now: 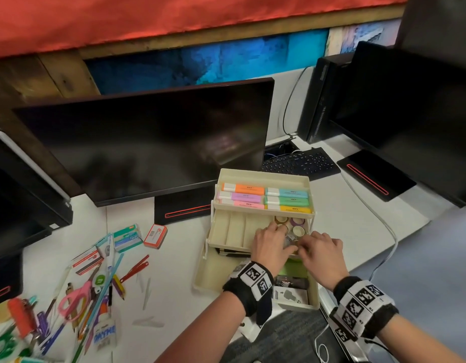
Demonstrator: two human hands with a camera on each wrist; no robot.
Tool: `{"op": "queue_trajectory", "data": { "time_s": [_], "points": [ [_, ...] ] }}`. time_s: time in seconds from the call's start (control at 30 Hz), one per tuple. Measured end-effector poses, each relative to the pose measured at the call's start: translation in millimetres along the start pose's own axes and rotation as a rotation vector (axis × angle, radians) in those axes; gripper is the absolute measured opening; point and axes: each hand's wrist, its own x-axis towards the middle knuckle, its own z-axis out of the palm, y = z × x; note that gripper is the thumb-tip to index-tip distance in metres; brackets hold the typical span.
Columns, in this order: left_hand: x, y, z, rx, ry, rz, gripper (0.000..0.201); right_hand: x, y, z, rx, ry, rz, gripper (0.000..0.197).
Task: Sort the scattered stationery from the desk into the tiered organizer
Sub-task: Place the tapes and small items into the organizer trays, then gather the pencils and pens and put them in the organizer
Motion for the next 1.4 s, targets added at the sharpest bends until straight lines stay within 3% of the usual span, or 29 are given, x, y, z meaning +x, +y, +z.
{"op": "queue_trajectory", "data": {
  "time_s": [0.13,0.27,0.43,0.57,0.67,0.77,0.9,1.07,1.17,1.23,1.3,1.4],
  "points": [
    [-11,-16,-1,0.062,0.07,0.066,0.03,0,0,2,-0.012,0.001,-0.011,0.017],
    [-13,-13,-5,0.014,0.087,-0.036,0.024,0,-1,1,-0.016,-0.008,-0.014,0.016],
    [-11,-3,-12,0.026,0.007,-0.161,0.026,-1,-4,0,-0.023,-0.019,0.005,0.014],
    [-27,-18,-29,-0.1,0.043,-0.114,0.032,-8,-10,0,-0.03,0.048,0.019,0.009],
    [-53,-56,-50,-0.193,0.099,-0.114,0.027,-11,-26,1,0.013,0.123,-0.082,0.016],
    [-88,-107,-71,-0.266,0.167,-0.242,0.018,-15,-64,7,0.097,0.134,-0.282,0.021],
    [-145,-172,-89,-0.269,0.229,-0.475,0.011,-23,-124,29,0.259,-0.019,-0.506,0.027],
    [-220,-227,-98,-0.285,0.237,-0.707,0.01,-43,-194,66,0.314,-0.25,-0.736,0.021],
    [-250,-250,-103,-0.262,0.241,-0.799,0.019,-56,-226,90,0.279,-0.513,-0.8,0.04],
    [-262,-265,-108,-0.258,0.244,-0.829,0.02,-59,-246,105,0.191,-0.657,-0.847,0.03],
    [-271,-276,-114,-0.218,0.245,-0.821,0.017,-53,-270,119,0.081,-0.704,-0.871,0.022],
    [-280,-291,-121,-0.196,0.247,-0.802,0.014,-23,-311,134,0.065,-0.641,-0.754,0.039]
  ]
}}
